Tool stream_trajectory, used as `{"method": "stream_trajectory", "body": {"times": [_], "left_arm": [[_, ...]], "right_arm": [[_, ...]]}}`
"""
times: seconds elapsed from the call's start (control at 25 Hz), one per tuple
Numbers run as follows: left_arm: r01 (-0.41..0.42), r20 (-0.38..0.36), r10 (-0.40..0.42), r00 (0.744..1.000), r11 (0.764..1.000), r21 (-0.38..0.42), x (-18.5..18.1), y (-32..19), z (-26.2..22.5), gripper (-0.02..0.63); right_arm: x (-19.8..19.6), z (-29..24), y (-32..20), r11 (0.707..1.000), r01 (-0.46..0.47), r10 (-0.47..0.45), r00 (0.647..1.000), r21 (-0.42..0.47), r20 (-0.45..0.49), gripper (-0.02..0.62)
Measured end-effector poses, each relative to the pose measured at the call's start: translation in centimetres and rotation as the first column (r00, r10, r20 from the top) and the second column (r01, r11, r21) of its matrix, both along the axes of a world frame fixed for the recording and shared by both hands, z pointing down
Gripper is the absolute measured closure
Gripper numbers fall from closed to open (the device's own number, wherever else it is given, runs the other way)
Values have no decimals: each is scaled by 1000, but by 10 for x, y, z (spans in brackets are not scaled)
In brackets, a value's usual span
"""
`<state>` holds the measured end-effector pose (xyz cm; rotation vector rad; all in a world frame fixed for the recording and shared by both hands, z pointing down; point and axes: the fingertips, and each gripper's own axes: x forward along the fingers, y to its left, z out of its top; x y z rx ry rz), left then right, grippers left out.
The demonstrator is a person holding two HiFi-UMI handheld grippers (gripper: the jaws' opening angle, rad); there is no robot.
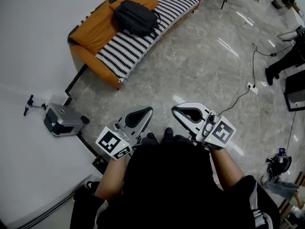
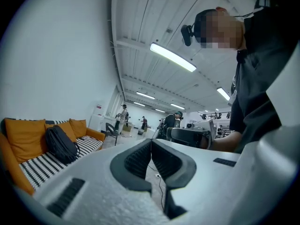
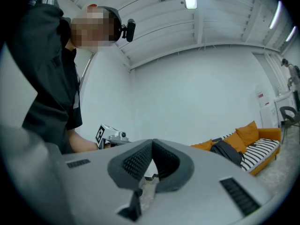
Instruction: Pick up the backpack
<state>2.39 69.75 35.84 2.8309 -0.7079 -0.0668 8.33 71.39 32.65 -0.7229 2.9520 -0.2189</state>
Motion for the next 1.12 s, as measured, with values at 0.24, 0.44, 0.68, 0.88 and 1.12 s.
{"method": "stream_trajectory", "body": {"times": [0.24,0.44,0.68,0.88,1.12], "left_arm": [[21,11,-21,1000,1000,-5,10,4,3,583],[40,22,-40,999,999,4,15,6,0,583],[68,45,-67,997,998,-13,11,11,3,583],[59,58,-58,997,998,-31,15,11,10,583],[47,53,-45,998,998,-41,23,-3,12,583]], "right_arm": [[19,7,4,1000,8,-8,1000,-9,12,569],[28,9,4,1000,20,-20,999,-7,25,568],[34,13,6,999,33,-33,998,-15,49,568],[38,24,3,999,29,-26,998,-43,63,568],[40,30,-7,998,33,-30,998,-61,60,568]]}}
